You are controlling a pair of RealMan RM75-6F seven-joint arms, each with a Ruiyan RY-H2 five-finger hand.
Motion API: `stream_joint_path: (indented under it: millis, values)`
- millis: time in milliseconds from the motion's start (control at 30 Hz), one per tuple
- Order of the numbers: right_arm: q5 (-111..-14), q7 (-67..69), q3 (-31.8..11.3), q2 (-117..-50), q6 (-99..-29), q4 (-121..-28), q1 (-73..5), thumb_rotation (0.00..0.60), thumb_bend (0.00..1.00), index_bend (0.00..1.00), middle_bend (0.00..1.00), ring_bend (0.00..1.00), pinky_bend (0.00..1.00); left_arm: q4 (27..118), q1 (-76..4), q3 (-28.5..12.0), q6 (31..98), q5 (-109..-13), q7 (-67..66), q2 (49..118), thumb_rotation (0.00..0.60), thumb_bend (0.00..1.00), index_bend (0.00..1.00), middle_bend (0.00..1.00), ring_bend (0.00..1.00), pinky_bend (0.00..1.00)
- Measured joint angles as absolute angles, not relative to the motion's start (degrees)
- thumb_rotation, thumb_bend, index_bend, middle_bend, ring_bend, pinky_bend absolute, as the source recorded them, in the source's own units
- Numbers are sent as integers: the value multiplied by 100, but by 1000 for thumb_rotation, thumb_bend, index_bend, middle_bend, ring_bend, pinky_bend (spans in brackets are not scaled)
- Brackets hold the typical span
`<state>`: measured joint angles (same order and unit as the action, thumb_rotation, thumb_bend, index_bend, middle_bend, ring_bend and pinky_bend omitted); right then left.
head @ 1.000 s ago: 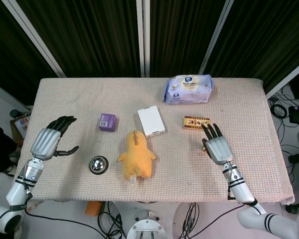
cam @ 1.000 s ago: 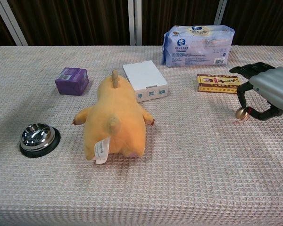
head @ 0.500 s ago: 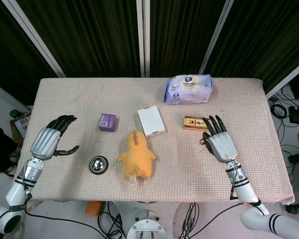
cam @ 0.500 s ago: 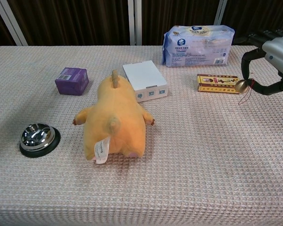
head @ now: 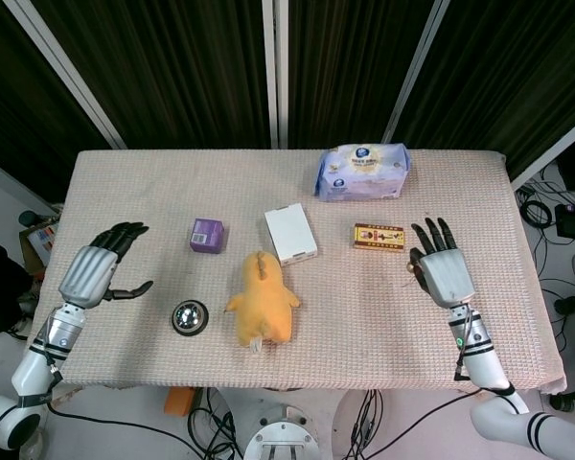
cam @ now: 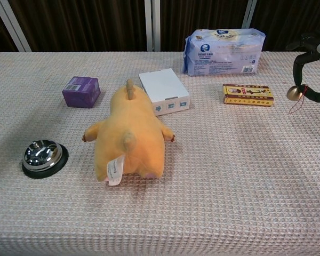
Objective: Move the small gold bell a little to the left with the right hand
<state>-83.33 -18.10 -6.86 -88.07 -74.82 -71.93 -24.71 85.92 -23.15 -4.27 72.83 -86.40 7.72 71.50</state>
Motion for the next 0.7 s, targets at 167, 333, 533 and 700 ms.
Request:
stream_joint_path:
  millis: [167, 333, 533, 700]
  values:
    - [-8317, -1936, -578, -8783, -7255, -7238, -2436, 600, 407, 836, 157, 0, 0, 8556, -2322, -404, 7246, -8641, 786, 7184, 430, 211, 118, 99, 97, 202]
    - [-8323, -1817, -522, -8793, -7191, -7216, -2413, 600, 406, 848, 165, 0, 0, 8542, -2323, -401, 7234, -8633, 798, 7181, 431, 211, 118, 99, 97, 202]
    - [-8305, -1900, -430, -8822, -7094, -7262, -2396, 600, 393, 857, 176, 0, 0, 8538, -2315, -397, 7243, -8635, 831, 7177, 430, 211, 118, 99, 97, 202]
    - [-8385, -1963, -323, -8880, -7058, -7109, -2377, 600, 390, 858, 175, 0, 0, 8500, -2309, -384, 7232, -8632, 863, 7188, 428, 212, 118, 99, 97, 202]
